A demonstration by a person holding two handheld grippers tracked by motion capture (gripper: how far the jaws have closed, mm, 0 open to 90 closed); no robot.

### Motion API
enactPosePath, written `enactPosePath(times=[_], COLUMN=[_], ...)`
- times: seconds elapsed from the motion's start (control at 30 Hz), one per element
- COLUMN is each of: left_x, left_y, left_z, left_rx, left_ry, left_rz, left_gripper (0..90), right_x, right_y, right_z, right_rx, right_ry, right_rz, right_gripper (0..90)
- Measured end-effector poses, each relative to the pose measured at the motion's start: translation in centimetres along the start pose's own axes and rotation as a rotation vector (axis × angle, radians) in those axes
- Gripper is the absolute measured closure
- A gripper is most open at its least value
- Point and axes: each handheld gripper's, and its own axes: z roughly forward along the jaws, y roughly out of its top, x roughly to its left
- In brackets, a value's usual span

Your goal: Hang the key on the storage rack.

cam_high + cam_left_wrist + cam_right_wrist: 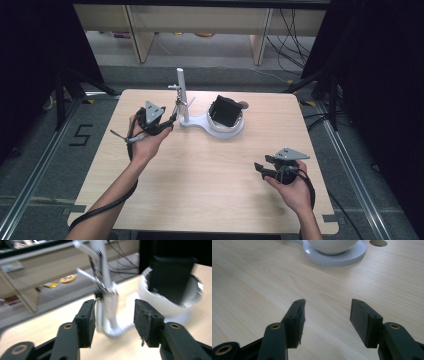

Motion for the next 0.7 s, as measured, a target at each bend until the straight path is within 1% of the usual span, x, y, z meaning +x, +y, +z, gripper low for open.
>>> enactPosePath(times=[0.03, 0.07, 0.1, 0.13, 0.17, 0.2, 0.23, 0.27, 0.3, 0.33, 0.37, 0.4, 0.43, 0.47, 0.5, 0.53, 0.57, 0.6, 0.63, 0.67, 0.7], left_x=[0.0, -0.1, -0.2, -0.3, -0.4, -0.4, -0.4, -0.3, -0.3, -0.3, -0.3, -0.4, -0.4, -0.5, -0.6, -0.7, -0.8, -1.0, -1.0, -1.1, -1.2], left_y=[-0.9, -1.6, -2.7, -4.0, -4.7, -6.0, -6.9, -7.8, -8.5, -9.2, -9.7, -10.3, -11.0, -11.5, -11.9, -12.1, -12.2, -12.2, -12.2, -12.1, -12.1], left_z=[-0.5, -0.9, -1.4, -2.0, -2.5, -3.1, -3.6, -4.1, -4.6, -4.9, -5.3, -5.7, -6.2, -6.5, -6.8, -6.9, -7.1, -7.1, -7.1, -7.1, -7.0], left_rx=[0.012, 0.021, 0.031, 0.028, 0.035, 0.029, 0.022, 0.017, 0.011, -0.004, -0.012, -0.023, -0.035, -0.050, -0.051, -0.058, -0.048, -0.062, -0.070, -0.079, -0.086], left_ry=[-0.007, -0.013, -0.024, -0.043, -0.046, -0.056, -0.059, -0.058, -0.057, -0.062, -0.056, -0.051, -0.048, -0.049, -0.044, -0.058, -0.050, -0.052, -0.051, -0.055, -0.057], left_rz=[-0.009, -0.017, -0.031, -0.049, -0.054, -0.059, -0.078, -0.096, -0.110, -0.115, -0.120, -0.131, -0.138, -0.145, -0.156, -0.162, -0.165, -0.165, -0.162, -0.160, -0.157], left_gripper=[47.3, 45.6, 43.6, 42.1, 40.6, 39.4, 38.8, 38.3, 38.1, 38.0, 37.9, 37.9, 37.9, 37.8, 37.7, 37.4, 36.6, 35.6, 34.6, 34.0, 33.8], right_x=[0.0, 0.0, 0.0, -0.1, 0.1, -0.2, -0.2, 0.1, -0.1, -0.3, -0.3, 0.0, 0.0, -0.3, -0.1, -0.1, -0.1, -0.1, -0.3, -0.1, -0.3], right_y=[-0.2, -0.3, -0.4, -0.5, -0.7, -0.8, -0.9, -1.0, -1.1, -1.2, -1.2, -1.3, -1.4, -1.5, -1.6, -1.7, -1.7, -1.8, -1.8, -1.8, -1.8], right_z=[0.0, 0.1, 0.0, 0.1, 0.1, 0.1, 0.2, 0.1, 0.3, 0.3, 0.3, 0.2, 0.4, 0.4, 0.4, 0.5, 0.5, 0.5, 0.6, 0.5, 0.5], right_rx=[0.009, -0.007, 0.000, 0.004, 0.012, -0.001, 0.004, 0.010, -0.018, -0.018, -0.009, -0.004, -0.020, -0.034, -0.031, -0.042, -0.043, -0.041, -0.047, -0.035, -0.041], right_ry=[0.011, -0.004, -0.002, 0.004, 0.004, -0.002, 0.007, 0.003, -0.004, 0.008, 0.004, 0.002, 0.005, 0.004, 0.006, 0.003, 0.005, 0.005, 0.007, 0.005, 0.007], right_rz=[0.015, 0.006, 0.014, 0.017, 0.056, 0.015, 0.029, 0.065, 0.038, 0.027, 0.031, 0.066, 0.062, 0.033, 0.056, 0.057, 0.060, 0.059, 0.035, 0.050, 0.022], right_gripper=[46.7, 46.6, 46.5, 46.5, 46.4, 46.4, 46.3, 46.3, 46.2, 46.2, 46.0, 45.9, 45.8, 45.7, 45.5, 45.3, 45.0, 44.6, 44.2, 43.2, 42.5])
